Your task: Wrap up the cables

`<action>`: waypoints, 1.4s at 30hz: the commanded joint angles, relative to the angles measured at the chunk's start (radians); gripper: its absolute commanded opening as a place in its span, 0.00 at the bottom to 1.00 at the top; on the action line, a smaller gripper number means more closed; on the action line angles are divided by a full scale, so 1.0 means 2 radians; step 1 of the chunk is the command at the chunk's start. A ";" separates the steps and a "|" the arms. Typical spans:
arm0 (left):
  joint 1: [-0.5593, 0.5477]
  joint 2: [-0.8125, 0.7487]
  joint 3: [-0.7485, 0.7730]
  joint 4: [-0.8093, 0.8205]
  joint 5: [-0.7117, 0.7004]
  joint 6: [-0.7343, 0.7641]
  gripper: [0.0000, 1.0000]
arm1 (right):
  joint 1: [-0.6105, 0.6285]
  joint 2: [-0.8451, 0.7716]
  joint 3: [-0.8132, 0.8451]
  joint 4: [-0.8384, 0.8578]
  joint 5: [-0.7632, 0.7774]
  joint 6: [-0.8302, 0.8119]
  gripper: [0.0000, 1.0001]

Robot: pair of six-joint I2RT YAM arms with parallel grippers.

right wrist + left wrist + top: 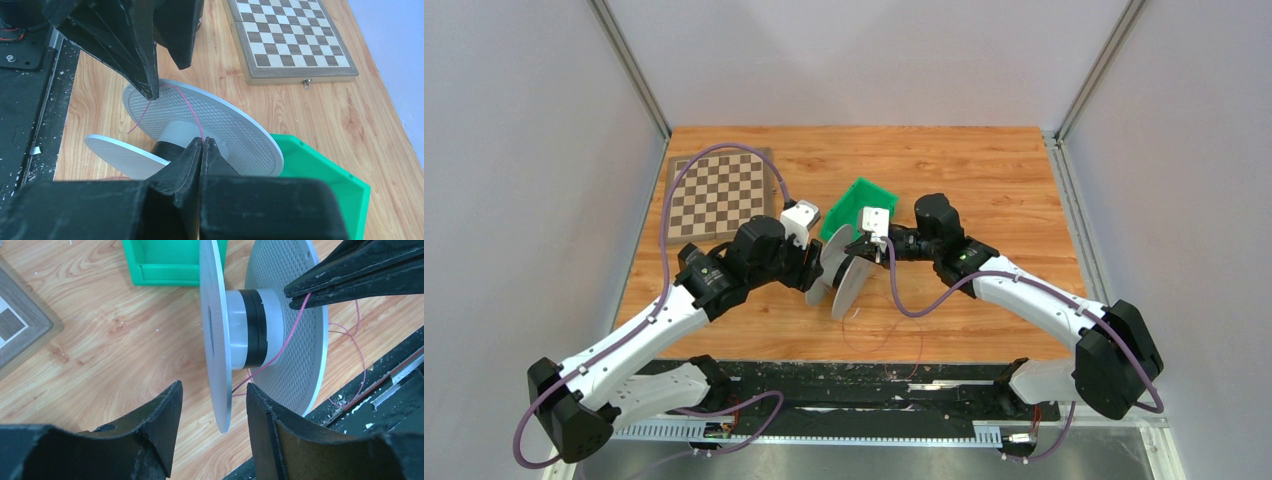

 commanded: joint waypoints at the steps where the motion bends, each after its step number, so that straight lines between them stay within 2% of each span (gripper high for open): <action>1: 0.003 0.005 -0.004 0.034 -0.008 0.005 0.57 | -0.001 -0.004 -0.002 0.018 -0.016 -0.002 0.00; 14: 0.003 0.011 -0.030 0.066 -0.043 -0.005 0.49 | -0.001 -0.005 0.001 0.020 -0.011 0.011 0.00; 42: 0.003 0.050 -0.044 0.125 -0.026 -0.009 0.42 | -0.001 0.003 0.002 0.013 0.005 0.014 0.00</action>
